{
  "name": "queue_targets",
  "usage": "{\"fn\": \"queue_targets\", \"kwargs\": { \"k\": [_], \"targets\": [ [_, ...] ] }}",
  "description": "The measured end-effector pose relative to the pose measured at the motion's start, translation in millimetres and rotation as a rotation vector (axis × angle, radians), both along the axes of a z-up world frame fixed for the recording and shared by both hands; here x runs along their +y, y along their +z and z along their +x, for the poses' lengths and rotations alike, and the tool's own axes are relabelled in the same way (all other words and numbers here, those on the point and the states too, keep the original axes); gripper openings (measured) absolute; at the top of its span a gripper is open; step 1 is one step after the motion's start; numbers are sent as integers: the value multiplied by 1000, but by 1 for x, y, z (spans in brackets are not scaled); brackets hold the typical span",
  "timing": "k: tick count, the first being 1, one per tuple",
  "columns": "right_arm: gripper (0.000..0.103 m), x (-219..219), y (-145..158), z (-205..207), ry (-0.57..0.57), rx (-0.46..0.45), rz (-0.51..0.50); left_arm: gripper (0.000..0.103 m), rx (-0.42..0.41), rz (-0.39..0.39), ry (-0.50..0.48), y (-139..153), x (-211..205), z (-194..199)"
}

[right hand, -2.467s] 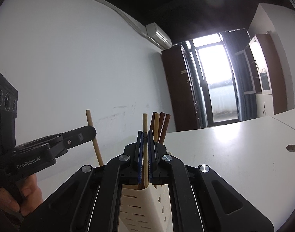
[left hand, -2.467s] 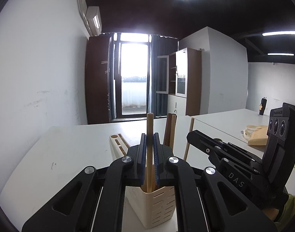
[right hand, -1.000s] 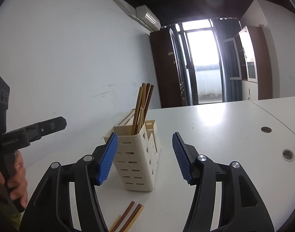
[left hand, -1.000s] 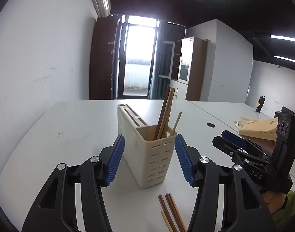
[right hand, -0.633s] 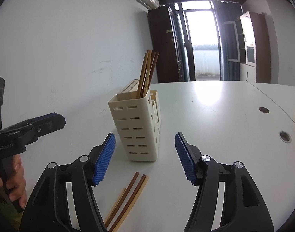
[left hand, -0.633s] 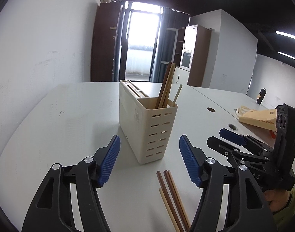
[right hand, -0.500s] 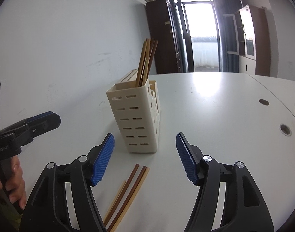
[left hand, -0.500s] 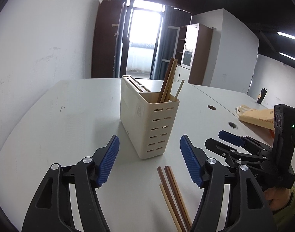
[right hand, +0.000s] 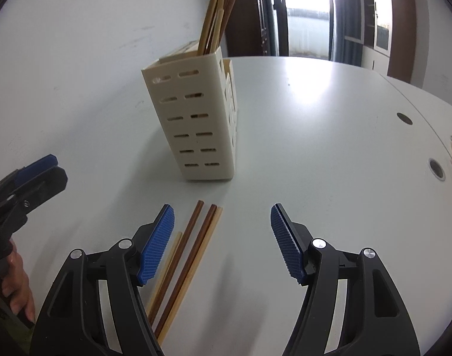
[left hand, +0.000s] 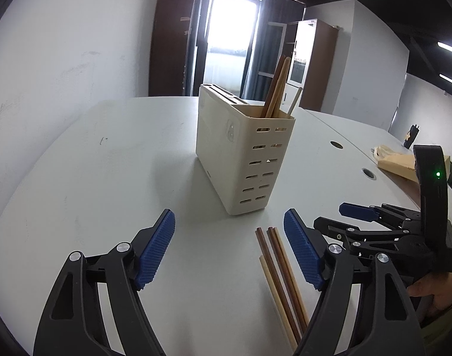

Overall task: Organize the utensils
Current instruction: 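Withdraw both grippers from the holder and move them to the remaining chopsticks, then grasp a bamboo chopstick with the right gripper while the left grasps another bamboo one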

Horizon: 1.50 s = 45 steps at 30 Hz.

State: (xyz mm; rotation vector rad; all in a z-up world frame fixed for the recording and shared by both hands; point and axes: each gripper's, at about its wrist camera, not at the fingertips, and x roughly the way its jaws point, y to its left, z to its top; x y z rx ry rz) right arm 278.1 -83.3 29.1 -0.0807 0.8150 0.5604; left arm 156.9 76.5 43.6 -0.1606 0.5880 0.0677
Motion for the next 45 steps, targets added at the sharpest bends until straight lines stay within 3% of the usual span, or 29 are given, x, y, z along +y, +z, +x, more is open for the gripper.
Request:
{"fn": "queue_targets", "kwargs": {
  "k": [6, 11, 18, 23, 30, 45],
  "targets": [
    [67, 9, -10, 8, 3, 102, -69, 77, 15, -31, -3, -7, 11, 1],
    [67, 20, -20, 11, -6, 134, -144, 77, 29, -20, 1, -11, 15, 1],
    [67, 20, -42, 27, -44, 276, -123, 77, 50, -83, 21, -16, 34, 5],
    [67, 29, -53, 31, -51, 293, -158, 77, 70, -128, 22, -21, 42, 6],
    [67, 38, -59, 28, -68, 254, -225, 78, 70, -119, 26, -21, 40, 6],
    [67, 53, -58, 15, -70, 247, -245, 79, 80, -105, 20, -21, 38, 6]
  ]
}}
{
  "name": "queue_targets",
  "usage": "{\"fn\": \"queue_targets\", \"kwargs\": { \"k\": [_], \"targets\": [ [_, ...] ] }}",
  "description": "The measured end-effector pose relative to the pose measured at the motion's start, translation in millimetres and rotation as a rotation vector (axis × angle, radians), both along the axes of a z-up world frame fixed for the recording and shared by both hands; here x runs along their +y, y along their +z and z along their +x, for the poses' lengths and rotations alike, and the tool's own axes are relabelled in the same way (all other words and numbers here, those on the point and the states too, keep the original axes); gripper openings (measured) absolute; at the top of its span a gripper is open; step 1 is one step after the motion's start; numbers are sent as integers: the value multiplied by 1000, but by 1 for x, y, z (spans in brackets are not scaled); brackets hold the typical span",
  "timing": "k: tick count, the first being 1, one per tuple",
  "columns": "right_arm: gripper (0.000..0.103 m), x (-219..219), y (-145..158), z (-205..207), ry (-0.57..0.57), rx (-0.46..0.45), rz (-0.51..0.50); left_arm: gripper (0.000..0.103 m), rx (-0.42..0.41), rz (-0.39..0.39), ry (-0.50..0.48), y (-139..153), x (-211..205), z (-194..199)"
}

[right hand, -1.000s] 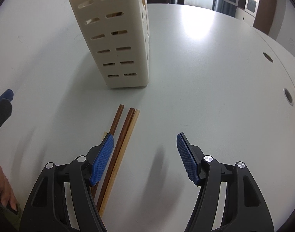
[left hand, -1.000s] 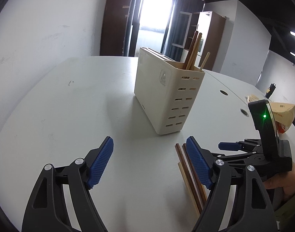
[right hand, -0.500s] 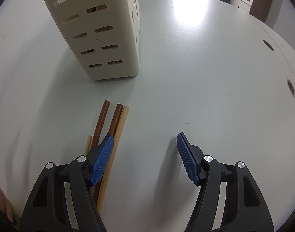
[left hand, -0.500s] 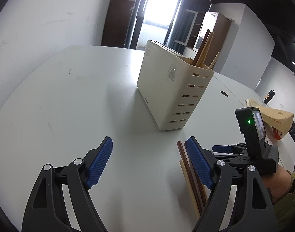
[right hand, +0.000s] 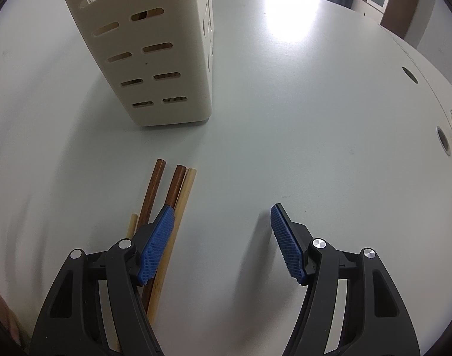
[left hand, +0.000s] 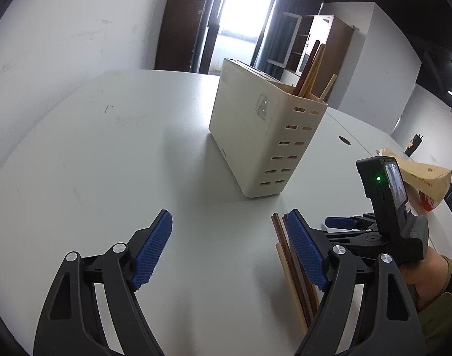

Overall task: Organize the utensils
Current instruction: 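Grasp a bamboo chopstick with the right gripper while the left grasps another bamboo one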

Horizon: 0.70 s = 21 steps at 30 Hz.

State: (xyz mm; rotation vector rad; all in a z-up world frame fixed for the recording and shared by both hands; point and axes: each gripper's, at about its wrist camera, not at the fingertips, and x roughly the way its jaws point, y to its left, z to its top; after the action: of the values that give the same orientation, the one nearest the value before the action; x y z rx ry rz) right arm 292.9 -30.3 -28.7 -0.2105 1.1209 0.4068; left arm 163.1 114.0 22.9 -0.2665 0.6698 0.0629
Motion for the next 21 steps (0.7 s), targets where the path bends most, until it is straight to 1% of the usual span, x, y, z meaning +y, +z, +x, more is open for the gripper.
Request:
{"fn": "queue_targets", "kwargs": {
  "k": [1, 3, 6, 13, 15, 16, 18, 21],
  "targets": [
    [67, -2, 4, 7, 5, -2, -1, 79, 0, 1, -1, 0, -1, 0],
    [67, 2, 1, 5, 10, 6, -15, 79, -2, 1, -3, 0, -2, -1],
    [67, 8, -1, 0, 17, -12, -35, 79, 3, -1, -3, -1, -1, 0],
    [66, 2, 2, -11, 39, 3, -44, 79, 42, 1, -14, -6, -6, 5],
    [59, 1, 2, -14, 44, -2, -38, 78, 59, 1, -26, -10, -9, 7],
    [56, 8, 3, -1, 42, -3, -35, 78, 69, 1, -34, -12, -11, 8],
    [46, 7, 4, -2, 41, -7, -28, 77, 91, 4, -47, -17, -14, 11],
    [37, 3, 4, -4, 39, -11, -23, 76, 139, -12, -70, -27, -18, 19]
  ]
}}
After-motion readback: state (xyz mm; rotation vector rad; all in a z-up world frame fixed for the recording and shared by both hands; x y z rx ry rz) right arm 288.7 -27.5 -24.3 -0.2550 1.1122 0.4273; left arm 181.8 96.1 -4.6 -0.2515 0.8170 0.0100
